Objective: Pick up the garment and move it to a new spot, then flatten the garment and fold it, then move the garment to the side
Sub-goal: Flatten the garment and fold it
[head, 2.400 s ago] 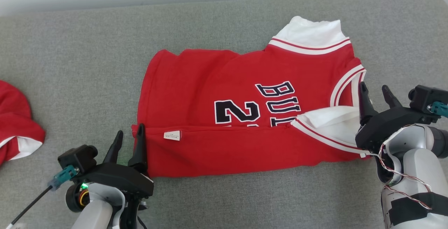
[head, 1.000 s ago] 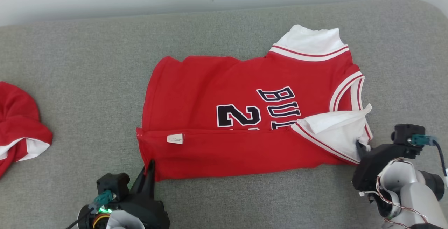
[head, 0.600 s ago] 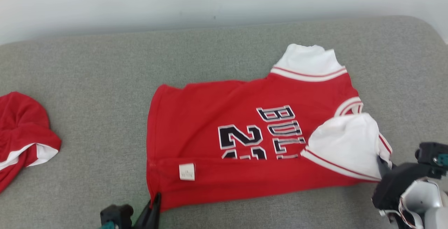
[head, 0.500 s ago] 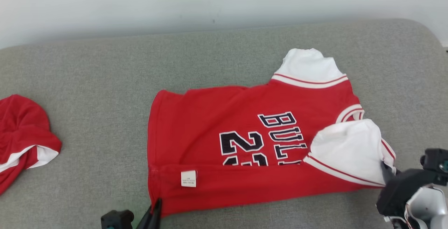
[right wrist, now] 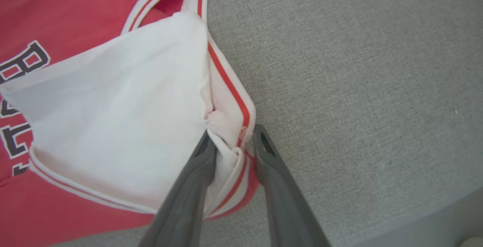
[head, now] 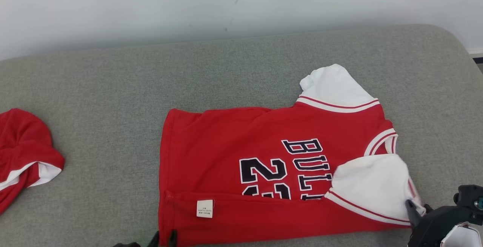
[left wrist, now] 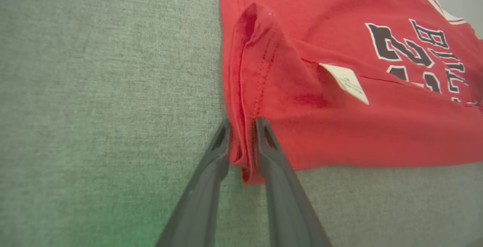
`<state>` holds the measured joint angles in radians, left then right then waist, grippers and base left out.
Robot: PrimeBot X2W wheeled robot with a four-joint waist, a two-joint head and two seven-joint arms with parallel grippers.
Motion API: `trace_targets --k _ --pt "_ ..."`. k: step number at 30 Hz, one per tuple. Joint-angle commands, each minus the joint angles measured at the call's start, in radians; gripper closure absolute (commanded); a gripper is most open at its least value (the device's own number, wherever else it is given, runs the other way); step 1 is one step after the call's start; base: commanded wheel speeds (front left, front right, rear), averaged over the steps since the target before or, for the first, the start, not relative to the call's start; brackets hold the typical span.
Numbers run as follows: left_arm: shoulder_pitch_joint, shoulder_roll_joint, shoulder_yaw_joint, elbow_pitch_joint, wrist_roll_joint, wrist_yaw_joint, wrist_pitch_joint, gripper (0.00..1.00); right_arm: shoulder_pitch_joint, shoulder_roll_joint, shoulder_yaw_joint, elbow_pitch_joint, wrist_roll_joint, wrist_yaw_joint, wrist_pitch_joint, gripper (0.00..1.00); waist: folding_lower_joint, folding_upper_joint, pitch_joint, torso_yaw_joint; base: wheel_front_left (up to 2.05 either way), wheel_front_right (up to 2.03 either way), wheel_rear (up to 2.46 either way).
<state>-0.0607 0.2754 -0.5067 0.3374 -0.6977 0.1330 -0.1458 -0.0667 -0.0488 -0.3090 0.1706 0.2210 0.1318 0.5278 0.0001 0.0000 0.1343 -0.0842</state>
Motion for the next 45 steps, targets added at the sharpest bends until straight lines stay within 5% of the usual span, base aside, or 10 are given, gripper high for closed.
trace_targets --k 1,12,18,32,45 --pt "0.014 0.009 0.004 0.003 -0.012 0.004 -0.002 0.0 0.004 -0.003 0.0 0.001 -0.003 -0.002 -0.004 0.0 -0.0001 0.0 -0.001 0.0 0.0 0.0 0.0" --pt "0.015 0.068 0.065 -0.021 -0.039 0.001 -0.032 0.0 -0.044 -0.002 -0.013 -0.105 -0.084 -0.002 0.005 0.0 -0.0001 0.0 -0.015 0.0 0.0 0.0 0.0" --pt "-0.104 0.113 0.091 -0.065 -0.039 -0.019 0.007 0.0 -0.202 -0.015 0.046 -0.131 -0.12 -0.002 -0.01 0.0 -0.0001 0.0 0.024 -0.007 0.0 0.0 0.0" --pt "-0.54 0.104 0.033 -0.085 -0.031 -0.025 0.331 0.0 -0.716 -0.098 0.219 0.178 -0.119 -0.002 -0.048 0.0 -0.0001 0.0 0.237 -0.001 0.0 0.0 0.0" --pt "-0.727 0.109 -0.044 -0.013 0.061 0.02 0.482 0.0 -0.878 -0.125 0.282 0.333 -0.156 -0.002 -0.096 0.0 -0.0001 0.0 0.306 0.024 0.0 0.0 0.0"
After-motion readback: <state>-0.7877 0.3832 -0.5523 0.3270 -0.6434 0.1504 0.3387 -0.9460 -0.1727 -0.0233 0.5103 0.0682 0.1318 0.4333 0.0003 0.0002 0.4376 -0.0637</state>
